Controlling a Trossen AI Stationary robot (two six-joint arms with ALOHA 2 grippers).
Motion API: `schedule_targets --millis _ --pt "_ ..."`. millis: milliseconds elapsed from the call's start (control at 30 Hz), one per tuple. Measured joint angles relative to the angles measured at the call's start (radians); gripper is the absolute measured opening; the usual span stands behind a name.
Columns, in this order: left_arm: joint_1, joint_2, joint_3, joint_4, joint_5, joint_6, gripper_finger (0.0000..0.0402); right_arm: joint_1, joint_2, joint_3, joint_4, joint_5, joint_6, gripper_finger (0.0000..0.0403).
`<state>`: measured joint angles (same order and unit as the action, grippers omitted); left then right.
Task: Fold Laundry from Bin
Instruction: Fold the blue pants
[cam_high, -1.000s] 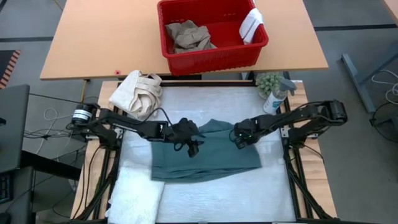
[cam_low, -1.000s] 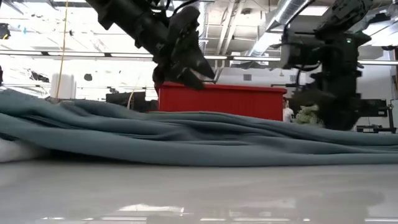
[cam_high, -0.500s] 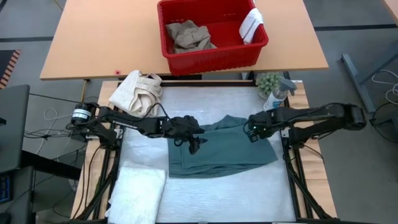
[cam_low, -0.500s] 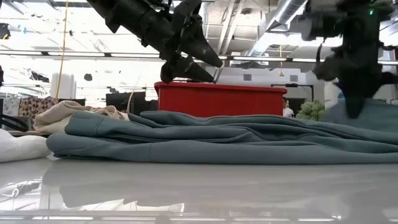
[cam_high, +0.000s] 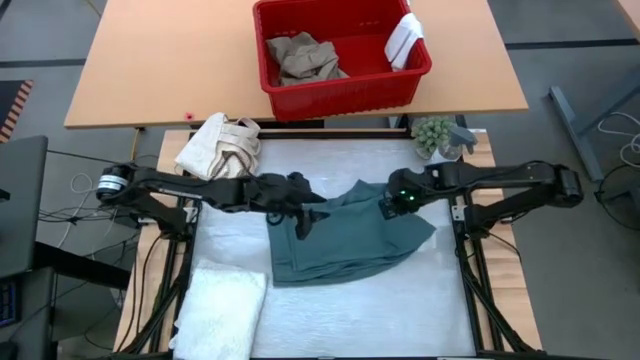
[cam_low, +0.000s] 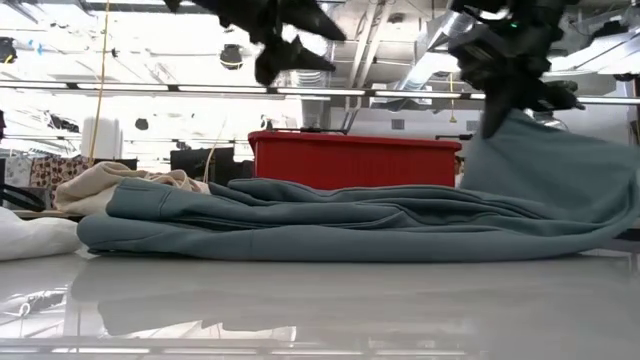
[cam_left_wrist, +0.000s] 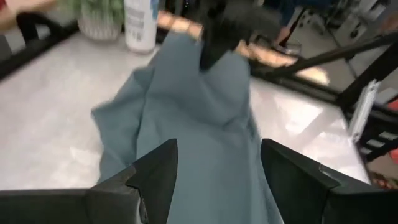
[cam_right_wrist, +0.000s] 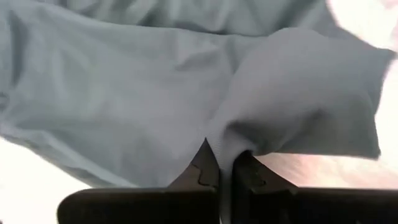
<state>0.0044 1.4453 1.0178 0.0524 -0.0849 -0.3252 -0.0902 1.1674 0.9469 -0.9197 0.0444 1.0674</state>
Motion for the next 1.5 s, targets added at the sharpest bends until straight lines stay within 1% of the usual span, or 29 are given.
schedule_targets --millis 133,267,500,667,900,967,1100,1200,1267,1500 --pt "-0.001 -0.075 0.002 -0.041 -0.017 -0.002 0.0219 0.006 0.093 0.091 0.0 -0.02 -0.043 0.0027" --pt "-0.001 -0.147 0.001 -0.137 -0.032 -0.008 0.0219 0.019 0.191 0.215 -0.001 -0.021 -0.095 0.0027" --pt "0.0 -0.255 0.001 -0.27 -0.12 0.017 0.0219 0.032 0.372 0.468 -0.005 -0.022 -0.181 0.0027" --pt "-0.001 -0.301 0.001 -0.309 -0.148 0.028 0.0219 0.046 0.502 0.623 -0.013 -0.048 -0.21 0.0027" --pt "-0.001 -0.33 0.001 -0.365 -0.168 0.034 0.0219 0.104 0.667 0.808 -0.014 -0.071 -0.241 0.0027" --pt "-0.001 -0.341 0.001 -0.396 -0.192 0.052 0.0219 0.121 0.706 0.868 -0.018 -0.076 -0.252 0.0027" --pt "-0.001 -0.371 0.001 -0.428 -0.267 0.093 0.0219 0.142 0.774 0.977 -0.017 -0.121 -0.266 0.0027" --pt "-0.001 -0.391 0.002 -0.437 -0.313 0.128 0.0219 0.151 0.819 1.033 -0.016 -0.13 -0.273 0.0027" --pt "-0.001 -0.407 0.001 -0.466 -0.324 0.147 0.0219 0.155 0.847 1.062 -0.012 -0.143 -0.273 0.0027" --pt "-0.001 -0.455 0.001 -0.518 -0.362 0.151 0.0219 0.167 0.95 1.109 0.046 -0.18 -0.276 0.0027"
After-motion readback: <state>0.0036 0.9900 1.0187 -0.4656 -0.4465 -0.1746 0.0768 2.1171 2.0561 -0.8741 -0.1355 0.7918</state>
